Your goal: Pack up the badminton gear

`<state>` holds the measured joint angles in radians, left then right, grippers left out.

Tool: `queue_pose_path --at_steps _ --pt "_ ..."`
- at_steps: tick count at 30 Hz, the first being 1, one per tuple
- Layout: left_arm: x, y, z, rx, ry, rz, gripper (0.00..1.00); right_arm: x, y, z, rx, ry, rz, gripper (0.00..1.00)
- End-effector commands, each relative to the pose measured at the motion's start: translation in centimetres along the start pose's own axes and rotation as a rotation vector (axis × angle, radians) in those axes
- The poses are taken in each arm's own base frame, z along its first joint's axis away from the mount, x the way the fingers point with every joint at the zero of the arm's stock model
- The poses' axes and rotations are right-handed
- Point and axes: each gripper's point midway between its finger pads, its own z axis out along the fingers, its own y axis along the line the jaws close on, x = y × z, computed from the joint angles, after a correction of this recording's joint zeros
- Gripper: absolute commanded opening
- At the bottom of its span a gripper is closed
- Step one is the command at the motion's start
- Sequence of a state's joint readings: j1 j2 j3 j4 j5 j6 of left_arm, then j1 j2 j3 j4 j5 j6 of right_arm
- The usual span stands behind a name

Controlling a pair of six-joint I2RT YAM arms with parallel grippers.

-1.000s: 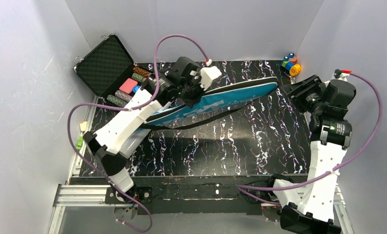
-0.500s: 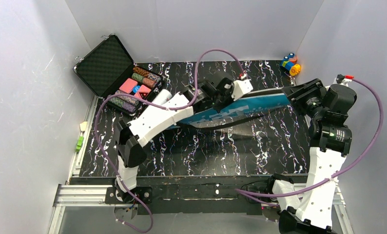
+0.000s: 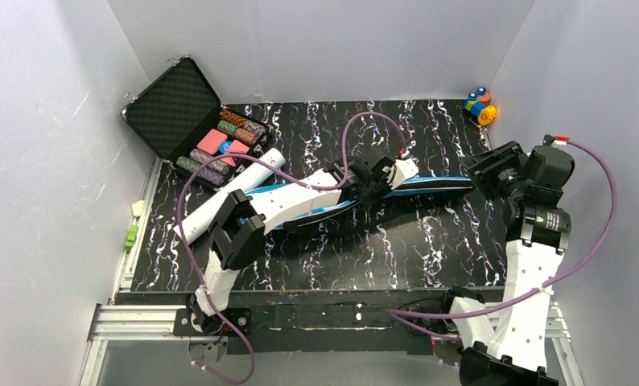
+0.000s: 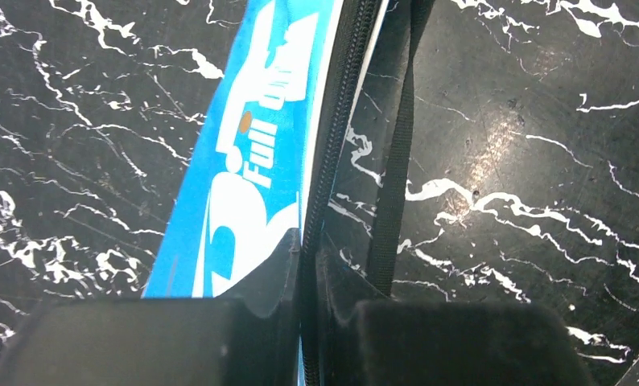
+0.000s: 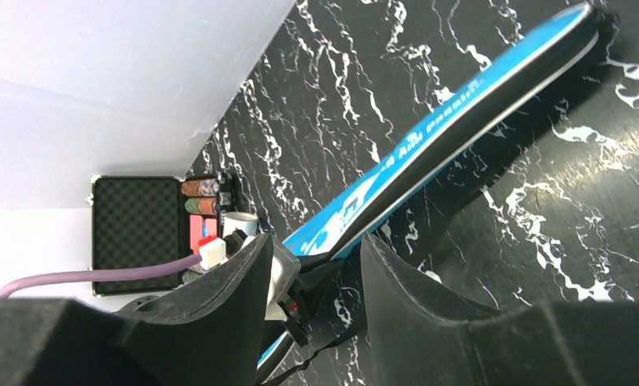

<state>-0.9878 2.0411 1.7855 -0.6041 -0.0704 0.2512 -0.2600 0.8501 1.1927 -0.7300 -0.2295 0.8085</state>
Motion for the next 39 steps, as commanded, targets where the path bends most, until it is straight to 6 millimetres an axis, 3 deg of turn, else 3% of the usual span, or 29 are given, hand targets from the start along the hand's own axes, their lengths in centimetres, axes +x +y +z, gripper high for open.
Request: queue_pose_path --at_steps 1,2,3,6,9,11,13,15,17,21,23,27,31,34,37,39 --pt "-1.9 -0.9 1.0 0.032 -0.085 -0.062 0.00 -0.1 -0.1 0.5 -0.022 -0.012 -0.009 0.52" --pt "-1.7 -1.2 1.3 0.041 -0.076 -0.064 0.00 0.1 -0.3 0.7 -0.017 -0.006 -0.008 0.52" --pt "-1.5 -1.4 1.4 0.051 -0.070 -0.067 0.11 0.3 -0.6 0.9 -0.015 0.000 -0.008 0.52" --pt "-0.9 -1.8 1.2 0.066 -0.047 -0.087 0.58 0.9 -1.5 1.8 -0.005 0.016 -0.007 0.52" --pt "-0.4 -1.4 0.0 0.052 -0.038 -0.107 0.87 1.3 -2.3 2.8 0.007 0.034 -0.024 0.54" --pt "-0.3 -0.6 -1.3 0.049 -0.043 -0.143 0.98 1.4 -3.0 3.5 0.028 0.048 -0.039 0.54" --pt "-0.4 0.3 -2.9 0.077 -0.056 -0.192 0.98 1.4 -3.7 4.3 0.044 0.051 -0.066 0.56" --pt "-0.7 2.4 -5.1 0.081 -0.079 -0.252 0.98 1.3 -4.4 5.0 0.054 0.040 -0.098 0.62" --pt "-0.7 5.2 -7.3 0.068 -0.107 -0.325 0.98 0.7 -5.2 5.7 0.075 0.005 -0.127 0.74" --pt "0.5 12.0 -12.0 0.004 -0.172 -0.454 0.98 -0.6 -6.0 7.6 0.095 -0.063 -0.198 0.80" --pt "2.4 16.1 -14.2 -0.068 -0.196 -0.508 0.98 -1.5 -6.2 8.8 0.086 -0.124 -0.261 0.81" --pt "7.0 21.3 -17.2 -0.154 -0.200 -0.618 0.98 -2.4 -4.5 10.7 0.000 -0.189 -0.399 0.83" --pt "12.1 24.0 -18.9 -0.198 -0.135 -0.742 0.98 -2.0 -2.7 11.9 0.016 -0.036 -0.371 0.84" --pt "15.1 25.5 -20.4 -0.240 -0.155 -0.825 0.98 -0.4 -1.7 13.5 0.024 -0.044 -0.503 0.85" --pt "17.8 27.3 -21.5 -0.303 -0.210 -0.905 0.98 -0.1 -2.5 14.5 0.023 -0.138 -0.584 0.87" --pt "21.3 28.8 -21.7 -0.370 -0.229 -0.951 0.98 0.0 -3.7 15.0 0.029 -0.188 -0.592 0.87"
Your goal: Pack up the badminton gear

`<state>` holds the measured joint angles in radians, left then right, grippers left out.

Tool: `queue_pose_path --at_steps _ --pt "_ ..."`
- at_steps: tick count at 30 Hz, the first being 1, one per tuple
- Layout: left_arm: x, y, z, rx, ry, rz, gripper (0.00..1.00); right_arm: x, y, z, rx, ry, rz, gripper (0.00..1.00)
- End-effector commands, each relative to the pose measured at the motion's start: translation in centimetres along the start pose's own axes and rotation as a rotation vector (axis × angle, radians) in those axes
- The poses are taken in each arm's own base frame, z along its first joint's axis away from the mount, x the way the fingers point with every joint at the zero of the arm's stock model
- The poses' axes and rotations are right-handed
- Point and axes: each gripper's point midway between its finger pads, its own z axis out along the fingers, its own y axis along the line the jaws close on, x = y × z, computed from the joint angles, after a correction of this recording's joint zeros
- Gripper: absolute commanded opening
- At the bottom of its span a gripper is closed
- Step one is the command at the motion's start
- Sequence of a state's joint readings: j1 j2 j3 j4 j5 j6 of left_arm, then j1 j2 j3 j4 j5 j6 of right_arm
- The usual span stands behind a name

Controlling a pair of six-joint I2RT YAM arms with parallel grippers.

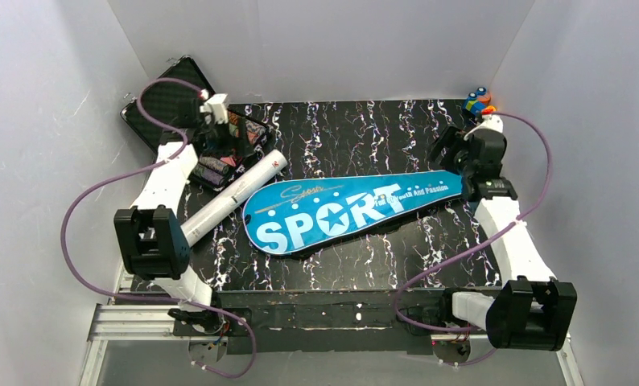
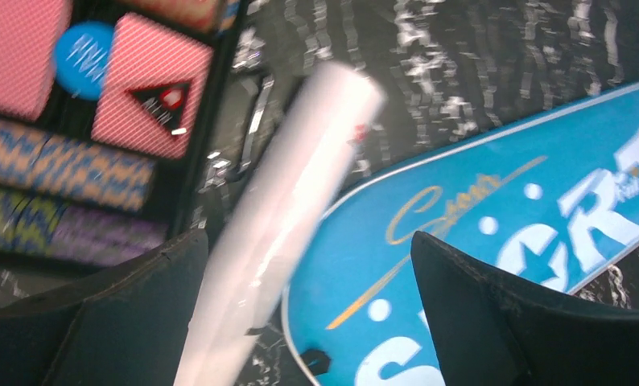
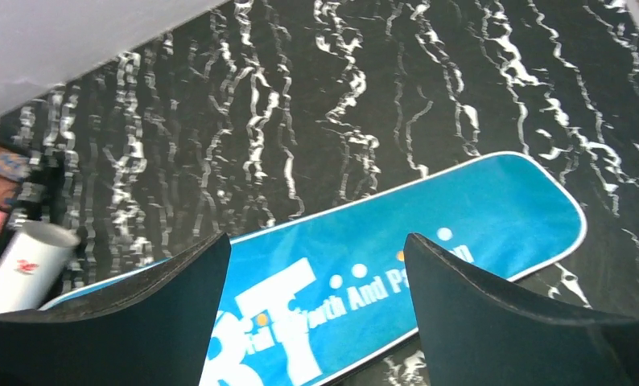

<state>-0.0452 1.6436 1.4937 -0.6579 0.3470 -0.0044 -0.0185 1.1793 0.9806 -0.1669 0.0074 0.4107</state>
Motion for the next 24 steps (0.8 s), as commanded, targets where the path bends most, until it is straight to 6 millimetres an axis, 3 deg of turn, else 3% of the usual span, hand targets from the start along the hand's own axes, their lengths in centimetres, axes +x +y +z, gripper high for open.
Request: queue_pose_path --at_steps 1,3,4,5,9,13,16,24 --pt "-0.5 4.9 -2.2 -0.053 -0.157 -0.095 0.98 -1.0 -2.8 0.8 0.102 -0.170 -0.098 0.88" --pt "2.2 7.4 -0.9 -0.087 -0.165 -0.152 0.98 0.3 -5.1 1.1 0.192 -0.166 -0.122 0.88" --pt "2.3 8.4 -0.6 -0.102 -0.198 -0.154 0.98 1.0 -6.2 1.3 0.233 -0.171 -0.137 0.88" --pt "4.2 9.4 0.1 -0.126 -0.192 -0.175 0.98 1.5 -7.1 1.4 0.264 -0.183 -0.157 0.88" --pt "6.9 11.4 1.5 -0.175 -0.278 -0.203 0.98 4.2 -9.7 2.3 0.322 -0.198 -0.211 0.88" --pt "8.3 12.3 1.9 -0.226 -0.323 -0.180 0.98 5.8 -10.6 3.3 0.324 -0.221 -0.211 0.87" --pt "8.4 12.5 0.9 -0.263 -0.439 -0.151 0.98 6.6 -10.8 3.8 0.306 -0.235 -0.223 0.87" --pt "10.3 9.4 -1.3 -0.200 -0.677 -0.001 0.98 7.4 -11.4 3.2 0.305 -0.312 -0.215 0.87"
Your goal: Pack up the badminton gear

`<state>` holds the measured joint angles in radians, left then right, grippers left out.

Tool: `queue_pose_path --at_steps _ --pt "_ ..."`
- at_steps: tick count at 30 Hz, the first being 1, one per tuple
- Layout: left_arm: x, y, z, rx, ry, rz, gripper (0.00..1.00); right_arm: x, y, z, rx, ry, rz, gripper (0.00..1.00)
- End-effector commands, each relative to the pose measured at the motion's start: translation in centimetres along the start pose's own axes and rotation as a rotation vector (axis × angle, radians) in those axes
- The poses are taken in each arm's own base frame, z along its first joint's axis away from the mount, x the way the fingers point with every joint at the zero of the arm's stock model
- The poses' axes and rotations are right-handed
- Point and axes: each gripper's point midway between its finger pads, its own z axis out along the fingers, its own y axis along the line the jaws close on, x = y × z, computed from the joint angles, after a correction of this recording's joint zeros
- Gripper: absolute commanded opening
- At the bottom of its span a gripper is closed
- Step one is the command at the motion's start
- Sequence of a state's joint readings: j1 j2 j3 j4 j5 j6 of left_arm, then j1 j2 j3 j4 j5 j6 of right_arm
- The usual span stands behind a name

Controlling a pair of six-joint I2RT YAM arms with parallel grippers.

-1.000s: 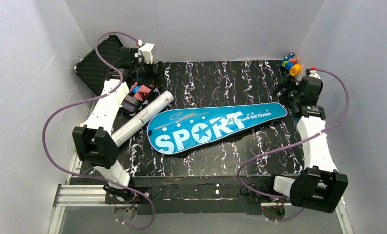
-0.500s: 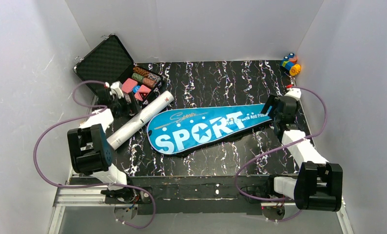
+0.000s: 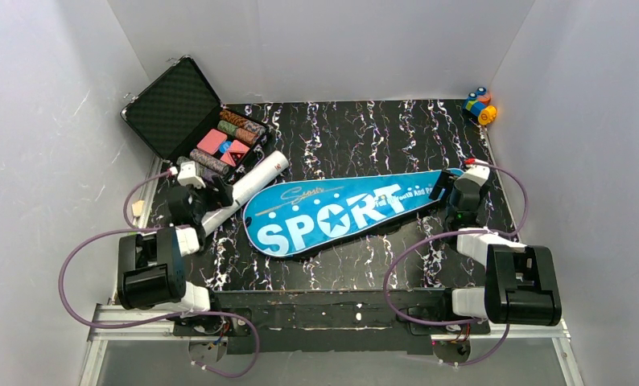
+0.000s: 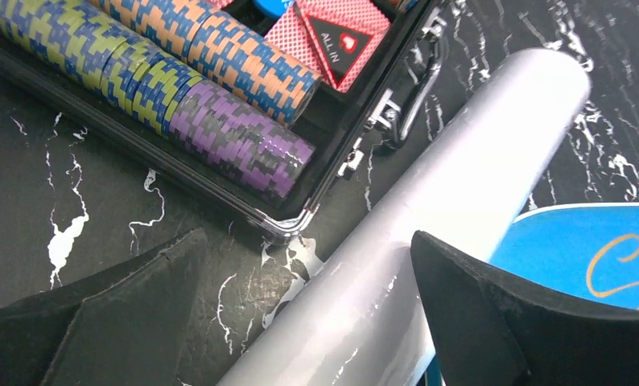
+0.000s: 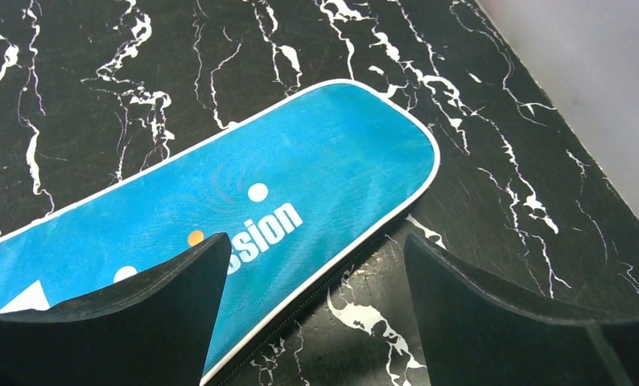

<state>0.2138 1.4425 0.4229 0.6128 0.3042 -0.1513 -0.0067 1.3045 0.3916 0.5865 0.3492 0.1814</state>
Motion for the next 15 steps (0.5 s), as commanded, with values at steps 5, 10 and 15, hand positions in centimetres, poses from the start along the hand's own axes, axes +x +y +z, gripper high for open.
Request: queue_pose_path --at_steps 5,10,15 --pt "-2.8 -3.5 -3.2 0.168 -0.329 0.191 0.98 -2.7 2.4 -2.7 -0.132 -0.303 -0.047 0.88" --pt "-1.2 -4.2 -2.6 0.210 -0.287 0.220 0.98 -1.8 3.1 -5.1 -0.188 -0.411 -0.101 0.89" --pt "-1.0 -4.4 0.2 0.102 -0.182 0.271 0.98 -2.2 1.5 -0.5 -0.119 -0.204 0.002 0.89"
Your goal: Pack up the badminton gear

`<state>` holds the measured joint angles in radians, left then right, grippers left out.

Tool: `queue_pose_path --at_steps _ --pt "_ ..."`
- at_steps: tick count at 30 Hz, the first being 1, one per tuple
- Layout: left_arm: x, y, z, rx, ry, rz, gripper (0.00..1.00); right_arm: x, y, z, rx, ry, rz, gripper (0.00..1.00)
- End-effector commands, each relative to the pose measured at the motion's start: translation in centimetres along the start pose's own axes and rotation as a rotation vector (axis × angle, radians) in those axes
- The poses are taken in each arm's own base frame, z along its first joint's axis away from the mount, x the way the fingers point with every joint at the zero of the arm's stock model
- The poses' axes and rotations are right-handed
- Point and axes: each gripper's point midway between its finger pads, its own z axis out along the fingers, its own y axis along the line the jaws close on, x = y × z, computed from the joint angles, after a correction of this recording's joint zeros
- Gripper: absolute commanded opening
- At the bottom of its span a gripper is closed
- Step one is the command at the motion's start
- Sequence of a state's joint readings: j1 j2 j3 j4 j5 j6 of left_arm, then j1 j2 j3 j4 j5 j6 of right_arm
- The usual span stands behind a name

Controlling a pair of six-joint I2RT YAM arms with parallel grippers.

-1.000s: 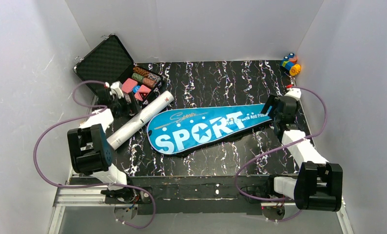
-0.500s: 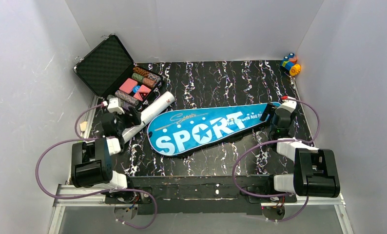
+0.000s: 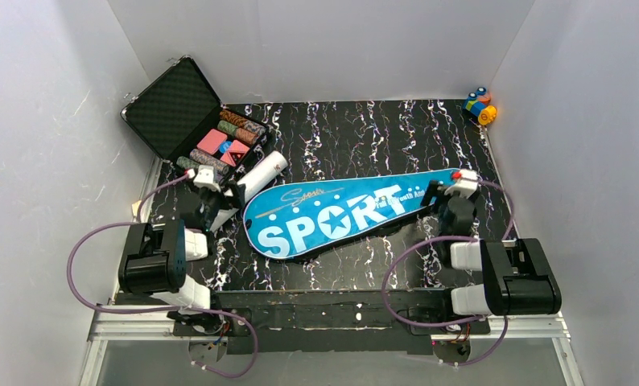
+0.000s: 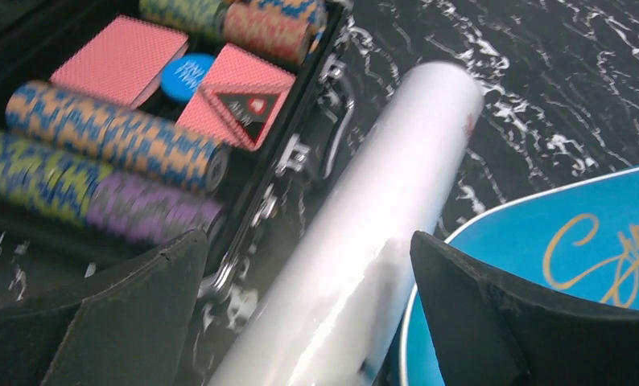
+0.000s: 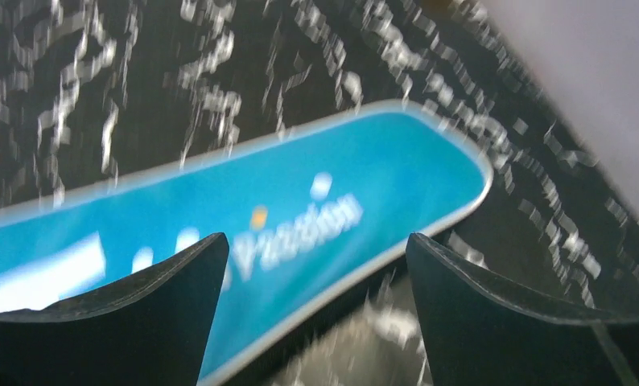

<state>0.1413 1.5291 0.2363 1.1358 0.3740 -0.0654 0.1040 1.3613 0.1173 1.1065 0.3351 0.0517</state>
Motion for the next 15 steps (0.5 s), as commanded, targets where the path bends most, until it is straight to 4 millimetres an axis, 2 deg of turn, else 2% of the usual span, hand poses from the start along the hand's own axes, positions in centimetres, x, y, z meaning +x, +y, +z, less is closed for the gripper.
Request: queue_pose_path --at_steps 1,15 --pt "-0.72 -0.14 1.44 -0.049 0.024 0.086 0.98 -4.20 -2.06 2.96 0.039 -0.045 0.107 0.89" --pt "-0.97 -0.09 1.18 -0.057 0.012 0.090 0.98 -4.29 -2.01 2.44 0.028 -0.057 0.105 0.90"
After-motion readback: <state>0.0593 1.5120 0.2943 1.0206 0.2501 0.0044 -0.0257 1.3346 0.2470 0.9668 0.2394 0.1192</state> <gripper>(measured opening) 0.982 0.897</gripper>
